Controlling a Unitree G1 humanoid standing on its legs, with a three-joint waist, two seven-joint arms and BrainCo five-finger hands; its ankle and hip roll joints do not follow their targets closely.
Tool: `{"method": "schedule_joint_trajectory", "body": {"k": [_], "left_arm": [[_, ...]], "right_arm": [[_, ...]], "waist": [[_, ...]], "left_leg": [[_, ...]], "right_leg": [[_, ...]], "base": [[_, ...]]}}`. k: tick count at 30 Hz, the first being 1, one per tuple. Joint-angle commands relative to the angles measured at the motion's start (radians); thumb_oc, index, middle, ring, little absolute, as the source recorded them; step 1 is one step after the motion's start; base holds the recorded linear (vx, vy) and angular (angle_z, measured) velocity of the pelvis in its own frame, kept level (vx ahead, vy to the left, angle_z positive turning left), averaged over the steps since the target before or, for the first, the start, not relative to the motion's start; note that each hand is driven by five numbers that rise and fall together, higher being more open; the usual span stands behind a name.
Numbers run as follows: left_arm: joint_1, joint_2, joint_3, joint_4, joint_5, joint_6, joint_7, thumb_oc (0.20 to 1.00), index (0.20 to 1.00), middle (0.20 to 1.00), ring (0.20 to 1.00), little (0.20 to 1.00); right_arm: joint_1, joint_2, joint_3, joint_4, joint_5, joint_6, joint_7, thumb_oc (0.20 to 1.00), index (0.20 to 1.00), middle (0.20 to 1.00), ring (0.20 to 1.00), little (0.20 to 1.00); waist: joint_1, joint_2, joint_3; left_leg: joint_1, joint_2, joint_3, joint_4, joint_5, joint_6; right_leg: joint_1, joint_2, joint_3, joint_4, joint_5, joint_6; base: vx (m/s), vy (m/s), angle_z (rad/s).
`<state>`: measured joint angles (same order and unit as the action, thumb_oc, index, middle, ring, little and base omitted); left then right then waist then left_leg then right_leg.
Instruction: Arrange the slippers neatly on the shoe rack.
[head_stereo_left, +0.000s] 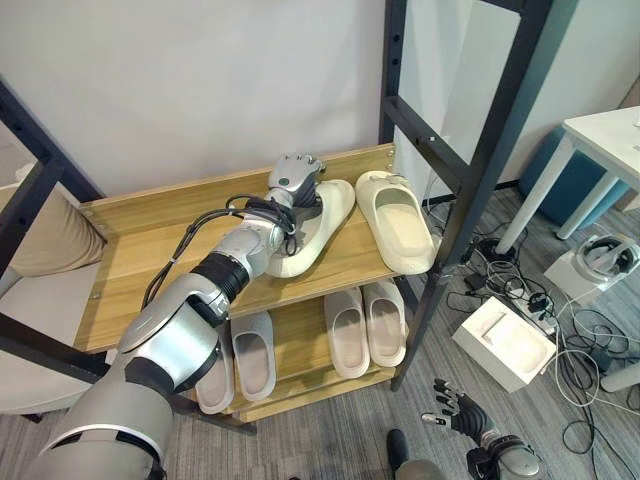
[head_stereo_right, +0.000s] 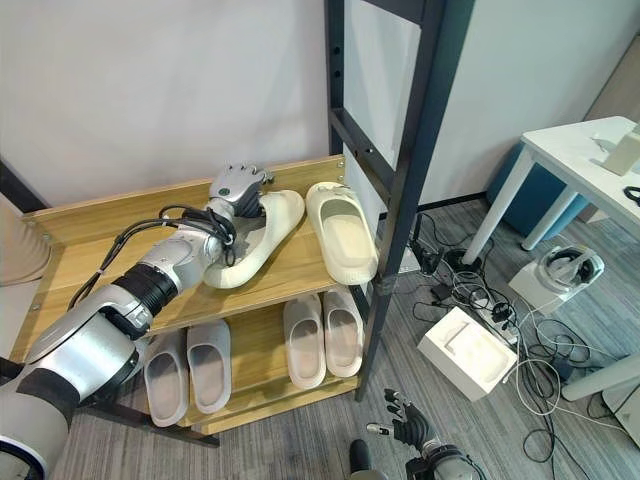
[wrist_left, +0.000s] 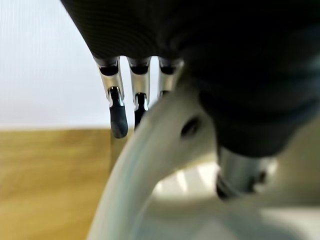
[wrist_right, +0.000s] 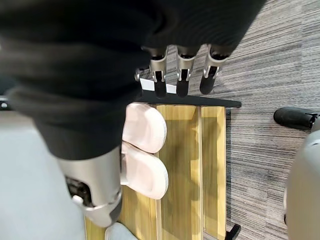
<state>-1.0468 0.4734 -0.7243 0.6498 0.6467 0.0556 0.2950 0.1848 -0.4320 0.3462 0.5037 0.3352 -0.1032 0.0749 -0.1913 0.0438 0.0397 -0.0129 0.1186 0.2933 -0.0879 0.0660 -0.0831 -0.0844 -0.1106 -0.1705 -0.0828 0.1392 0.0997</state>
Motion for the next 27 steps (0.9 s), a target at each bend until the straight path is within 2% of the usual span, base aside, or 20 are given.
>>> {"method": "schedule_joint_trajectory", "body": {"k": [1,3,14,16,18,19,20,21,22,23,24,27], "left_arm": [[-0.076,0.055,0.139,-0.066,-0.048,-0.015,0.079,1.000,1.000,1.000,1.000,1.000],[-0.038,0.063,0.183,-0.162,-0.058,-0.033,0.090,1.000,1.000,1.000,1.000,1.000],[0.088,0.105,0.258,-0.377,-0.058,-0.067,0.027,1.000,1.000,1.000,1.000,1.000],[0.175,0.104,0.301,-0.426,-0.146,-0.095,-0.001,1.000,1.000,1.000,1.000,1.000],[0.272,0.094,0.352,-0.454,-0.314,-0.128,-0.032,1.000,1.000,1.000,1.000,1.000],[0.381,0.032,0.395,-0.450,-0.640,-0.172,-0.097,1.000,1.000,1.000,1.000,1.000],[0.441,-0.009,0.396,-0.423,-0.840,-0.173,-0.119,1.000,1.000,1.000,1.000,1.000],[0.459,-0.019,0.378,-0.418,-0.952,-0.169,-0.147,1.000,1.000,1.000,1.000,1.000],[0.459,-0.018,0.378,-0.417,-0.953,-0.169,-0.147,1.000,1.000,1.000,1.000,1.000],[0.467,-0.017,0.370,-0.426,-1.002,-0.166,-0.164,1.000,1.000,1.000,1.000,1.000],[0.479,-0.032,0.348,-0.417,-1.108,-0.155,-0.181,1.000,1.000,1.000,1.000,1.000],[0.467,-0.039,0.314,-0.390,-1.228,-0.144,-0.186,1.000,1.000,1.000,1.000,1.000]], "right_arm": [[-0.045,0.020,0.012,-0.029,0.015,-0.048,-0.009,1.000,1.000,1.000,1.000,1.000],[-0.049,0.026,0.009,-0.029,0.003,-0.045,-0.011,1.000,1.000,1.000,1.000,1.000],[-0.064,0.041,-0.002,-0.015,-0.015,-0.027,-0.007,1.000,1.000,1.000,1.000,1.000],[-0.060,0.047,-0.011,-0.015,-0.018,-0.023,-0.007,1.000,1.000,1.000,1.000,1.000],[-0.053,0.054,-0.020,-0.013,-0.024,-0.015,-0.007,1.000,1.000,1.000,1.000,1.000],[-0.045,0.060,-0.030,-0.014,-0.039,-0.005,-0.006,1.000,1.000,1.000,1.000,1.000],[-0.048,0.066,-0.029,-0.014,-0.050,0.006,-0.008,1.000,1.000,1.000,1.000,1.000],[-0.055,0.065,-0.028,-0.016,-0.052,0.012,-0.009,1.000,1.000,1.000,1.000,1.000],[-0.055,0.065,-0.028,-0.016,-0.052,0.012,-0.009,1.000,1.000,1.000,1.000,1.000],[-0.057,0.063,-0.026,-0.017,-0.056,0.013,-0.011,1.000,1.000,1.000,1.000,1.000],[-0.064,0.059,-0.020,-0.018,-0.060,0.021,-0.012,1.000,1.000,1.000,1.000,1.000],[-0.073,0.051,-0.002,-0.023,-0.063,0.028,-0.012,1.000,1.000,1.000,1.000,1.000]], "waist": [[0.016,-0.038,0.026],[0.029,-0.041,0.025],[0.068,-0.046,0.021],[0.077,-0.047,0.022],[0.082,-0.048,0.022],[0.084,-0.046,0.023],[0.084,-0.043,0.025],[0.083,-0.041,0.027],[0.083,-0.042,0.027],[0.082,-0.041,0.028],[0.078,-0.039,0.030],[0.073,-0.036,0.029]], "left_leg": [[0.046,0.013,-0.036,0.001,-0.001,-0.043],[0.045,0.012,-0.043,0.001,-0.003,-0.042],[0.042,0.009,-0.064,0.001,-0.005,-0.041],[0.039,0.009,-0.070,0.001,-0.003,-0.041],[0.040,0.008,-0.072,0.001,-0.003,-0.040],[0.038,0.009,-0.071,0.001,0.002,-0.038],[0.039,0.009,-0.071,0.001,0.005,-0.035],[0.037,0.009,-0.072,0.001,0.007,-0.034],[0.037,0.009,-0.072,0.001,0.006,-0.034],[0.037,0.009,-0.071,0.001,0.007,-0.034],[0.036,0.010,-0.071,0.001,0.009,-0.033],[0.036,0.011,-0.069,0.001,0.009,-0.034]], "right_leg": [[0.095,-0.025,-0.022,-0.004,-0.058,0.104],[0.099,-0.025,-0.029,-0.004,-0.059,0.102],[0.111,-0.025,-0.046,-0.004,-0.064,0.096],[0.111,-0.025,-0.051,-0.004,-0.065,0.094],[0.112,-0.025,-0.052,-0.004,-0.063,0.092],[0.111,-0.026,-0.054,-0.004,-0.059,0.089],[0.110,-0.026,-0.053,-0.004,-0.057,0.087],[0.109,-0.025,-0.053,-0.004,-0.056,0.086],[0.109,-0.025,-0.053,-0.004,-0.056,0.086],[0.108,-0.026,-0.053,-0.004,-0.056,0.086],[0.106,-0.026,-0.052,-0.004,-0.054,0.087],[0.105,-0.026,-0.049,-0.004,-0.054,0.087]], "base": [[0.00,0.001,0.24],[0.00,0.007,0.24],[0.00,0.002,0.08],[0.00,0.000,0.02],[0.00,0.003,0.06],[-0.01,0.016,0.04],[-0.01,0.018,0.03],[0.00,0.000,0.00],[0.00,0.004,0.09],[0.00,0.007,0.13],[0.00,0.010,0.07],[0.00,0.003,-0.01]]}}
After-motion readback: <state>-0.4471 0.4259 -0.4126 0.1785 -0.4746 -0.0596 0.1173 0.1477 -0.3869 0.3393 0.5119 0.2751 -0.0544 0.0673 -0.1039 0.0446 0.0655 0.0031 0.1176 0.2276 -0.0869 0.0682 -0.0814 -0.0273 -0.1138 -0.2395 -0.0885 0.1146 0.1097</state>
